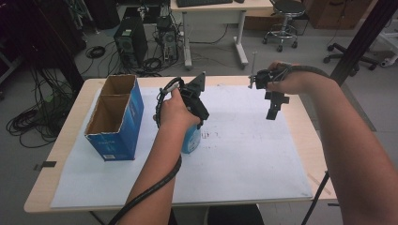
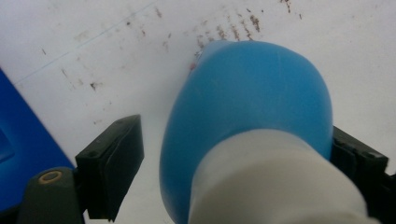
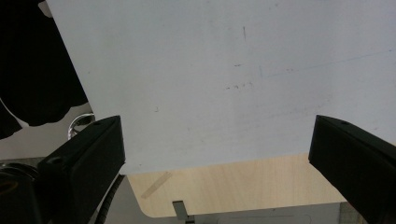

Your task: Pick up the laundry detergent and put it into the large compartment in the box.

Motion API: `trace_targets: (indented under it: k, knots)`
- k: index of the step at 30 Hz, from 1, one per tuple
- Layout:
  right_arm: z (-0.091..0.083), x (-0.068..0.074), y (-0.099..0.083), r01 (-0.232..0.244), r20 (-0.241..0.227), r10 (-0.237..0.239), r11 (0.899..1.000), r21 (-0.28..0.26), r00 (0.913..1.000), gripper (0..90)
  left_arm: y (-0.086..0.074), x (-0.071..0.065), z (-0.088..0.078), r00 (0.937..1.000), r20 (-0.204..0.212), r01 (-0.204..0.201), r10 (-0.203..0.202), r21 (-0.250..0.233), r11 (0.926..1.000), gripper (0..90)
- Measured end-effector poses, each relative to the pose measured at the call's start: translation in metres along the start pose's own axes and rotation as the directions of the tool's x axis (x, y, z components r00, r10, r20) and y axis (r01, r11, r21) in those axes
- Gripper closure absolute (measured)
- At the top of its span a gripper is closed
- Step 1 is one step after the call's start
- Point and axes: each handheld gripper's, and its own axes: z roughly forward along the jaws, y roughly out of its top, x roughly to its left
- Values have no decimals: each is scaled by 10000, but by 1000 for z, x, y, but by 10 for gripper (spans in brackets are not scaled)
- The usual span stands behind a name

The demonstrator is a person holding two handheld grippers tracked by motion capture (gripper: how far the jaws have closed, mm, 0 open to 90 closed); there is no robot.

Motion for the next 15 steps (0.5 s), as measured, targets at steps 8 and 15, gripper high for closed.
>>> trace_targets:
  k: [8, 15]
  knots:
    - [1, 0, 0, -14, 8, 14, 10000, 29, 10000, 34, 0, 0, 1, 9999, 90, 108, -107, -89, 9999, 263]
    - [1, 1, 0, -38, -3, 38, 10000, 41, 10000, 34, 1, 0, 2, 9998, 107, 195, -195, -62, 9998, 285]
